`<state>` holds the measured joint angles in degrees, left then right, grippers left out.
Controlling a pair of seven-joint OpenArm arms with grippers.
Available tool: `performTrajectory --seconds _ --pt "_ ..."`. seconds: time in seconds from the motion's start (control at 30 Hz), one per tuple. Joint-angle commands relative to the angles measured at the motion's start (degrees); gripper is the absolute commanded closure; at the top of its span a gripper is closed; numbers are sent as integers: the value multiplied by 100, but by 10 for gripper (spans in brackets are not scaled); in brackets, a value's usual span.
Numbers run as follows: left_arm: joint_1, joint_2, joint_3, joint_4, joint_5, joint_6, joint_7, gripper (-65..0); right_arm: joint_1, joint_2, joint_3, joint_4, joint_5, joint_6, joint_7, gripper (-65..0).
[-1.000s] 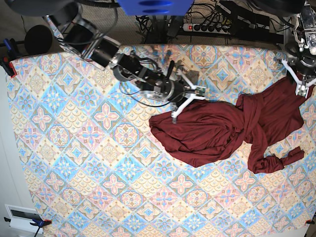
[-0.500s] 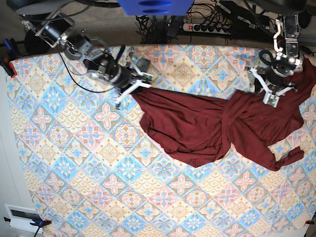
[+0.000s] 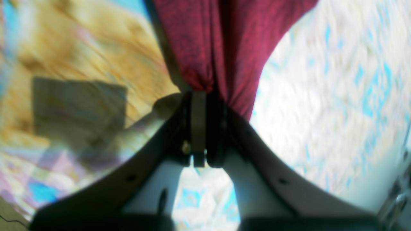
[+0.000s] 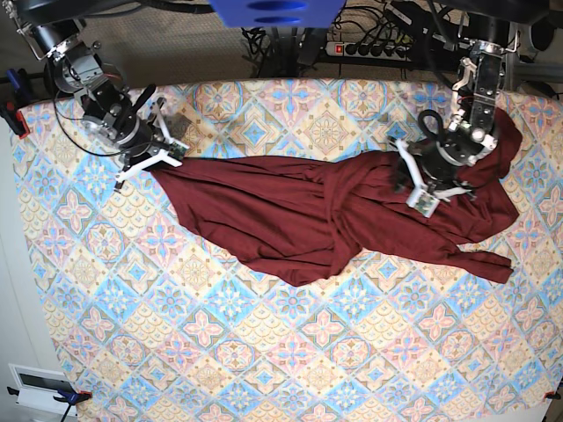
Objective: Layout the t-shirt on the table in an organized manner, then fold the t-shirt properly
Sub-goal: 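Grasp the shirt edge with the right gripper and the body with the left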
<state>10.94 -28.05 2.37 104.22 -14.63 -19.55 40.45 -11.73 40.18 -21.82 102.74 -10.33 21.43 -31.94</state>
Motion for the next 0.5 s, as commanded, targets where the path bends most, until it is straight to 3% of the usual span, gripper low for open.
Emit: performTrajectory --seconds 0.0,0.13,0.3,0.47 --pt "-114 -65 145 87 -36 25 -102 -231 -10 91 112 69 -27 -38 34 0" --pt "-377 -39 831 87 -53 -1 -102 -232 -27 91 130 78 -27 -38 34 0" --pt "-703 410 1183 79 -88 -19 21 -237 -36 83 121 78 -35 -38 34 0" --pt "-1257 805 1323 -563 -510 -19 689 -322 -36 83 121 95 -35 -38 34 0"
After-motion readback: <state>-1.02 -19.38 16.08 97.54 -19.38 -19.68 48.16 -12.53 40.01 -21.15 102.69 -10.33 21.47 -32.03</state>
